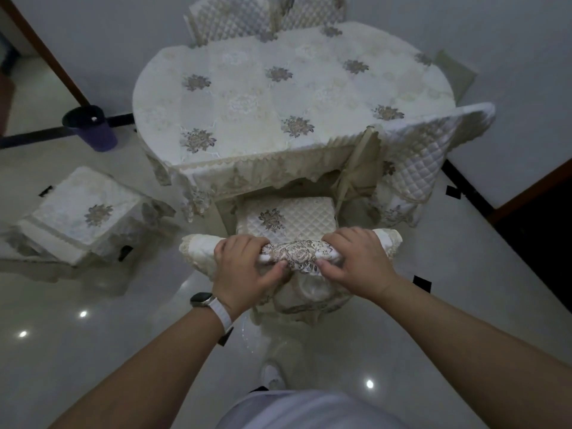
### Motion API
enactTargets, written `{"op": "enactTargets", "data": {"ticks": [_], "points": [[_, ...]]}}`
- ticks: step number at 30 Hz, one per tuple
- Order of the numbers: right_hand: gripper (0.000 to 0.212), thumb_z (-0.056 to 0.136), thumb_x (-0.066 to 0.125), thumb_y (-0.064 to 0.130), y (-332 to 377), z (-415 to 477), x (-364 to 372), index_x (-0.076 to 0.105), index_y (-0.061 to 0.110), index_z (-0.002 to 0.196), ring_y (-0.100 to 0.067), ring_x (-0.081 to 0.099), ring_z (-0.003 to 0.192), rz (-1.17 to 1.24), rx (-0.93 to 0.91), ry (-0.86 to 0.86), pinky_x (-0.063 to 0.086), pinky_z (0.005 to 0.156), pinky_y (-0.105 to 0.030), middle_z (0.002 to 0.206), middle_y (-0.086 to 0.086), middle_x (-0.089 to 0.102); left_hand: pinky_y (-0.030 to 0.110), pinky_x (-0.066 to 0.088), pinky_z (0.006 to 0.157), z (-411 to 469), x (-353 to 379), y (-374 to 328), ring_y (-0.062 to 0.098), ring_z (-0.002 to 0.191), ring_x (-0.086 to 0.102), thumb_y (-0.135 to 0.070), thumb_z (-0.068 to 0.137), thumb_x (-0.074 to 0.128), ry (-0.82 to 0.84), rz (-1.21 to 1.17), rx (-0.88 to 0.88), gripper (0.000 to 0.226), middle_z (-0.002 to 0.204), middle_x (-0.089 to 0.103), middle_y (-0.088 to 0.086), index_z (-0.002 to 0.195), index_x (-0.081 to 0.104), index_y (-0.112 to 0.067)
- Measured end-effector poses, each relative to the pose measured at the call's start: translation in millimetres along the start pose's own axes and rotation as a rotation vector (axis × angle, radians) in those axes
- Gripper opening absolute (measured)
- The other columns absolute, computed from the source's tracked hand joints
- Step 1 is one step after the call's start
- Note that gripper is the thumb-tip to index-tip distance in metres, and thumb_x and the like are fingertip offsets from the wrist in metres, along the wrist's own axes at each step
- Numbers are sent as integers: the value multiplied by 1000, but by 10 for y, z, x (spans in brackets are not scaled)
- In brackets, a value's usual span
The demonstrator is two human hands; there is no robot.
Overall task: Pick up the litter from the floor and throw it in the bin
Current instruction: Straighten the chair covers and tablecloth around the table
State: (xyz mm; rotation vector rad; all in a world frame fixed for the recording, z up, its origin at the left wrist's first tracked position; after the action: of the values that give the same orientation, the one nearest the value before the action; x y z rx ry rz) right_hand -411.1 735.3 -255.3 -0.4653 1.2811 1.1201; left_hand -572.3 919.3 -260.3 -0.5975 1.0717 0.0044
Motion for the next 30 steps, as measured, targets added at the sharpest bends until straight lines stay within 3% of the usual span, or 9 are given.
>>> {"op": "enactTargets", "data": {"ticks": [6,10,15,23,30], "points": [[48,80,53,58,-28,282,107,69,20,105,-24,58,92,-28,58,-41,40,87,-40,96,2,65,37,29,91,352,36,201,24,93,57,-59,80,55,27,-26,18,48,93,62,-1,100,66,-17],[52,81,52,60,-33,429,186,68,20,111,-25,54,102,-26,169,-59,37,101,-56,104,-1,63,33,25,91,600,46,296,23,95,57,-60,80,54,34,-41,38,47,93,62,-2,101,66,-19],[54,78,53,62,-106,673,213,66,21,109,-24,51,102,42,162,-66,31,94,-39,103,0,60,33,26,89,846,64,404,22,95,57,-59,80,55,19,-39,62,48,93,63,-2,99,68,-17],[50,78,53,61,-351,1063,265,67,21,104,-25,53,99,52,145,-67,32,91,-43,99,1,59,35,28,89,1210,154,477,22,94,58,-58,81,56,-28,-32,62,46,92,65,-2,98,68,-17],[48,76,55,59,-737,1455,285,68,20,100,-21,50,96,84,53,-94,24,88,-35,97,-1,60,37,29,91,1545,323,389,24,95,57,-57,82,56,-22,18,-22,47,94,64,0,100,67,-15]]}}
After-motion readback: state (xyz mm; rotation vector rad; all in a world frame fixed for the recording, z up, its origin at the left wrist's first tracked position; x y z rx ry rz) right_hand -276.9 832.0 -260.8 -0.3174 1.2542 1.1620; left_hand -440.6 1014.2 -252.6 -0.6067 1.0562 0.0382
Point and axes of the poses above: each hand's wrist, its own z-axis towards the middle knuckle, its own x-axis out of the palm, y = z × x, the point moved 1 cm from there along z, towards the middle knuckle
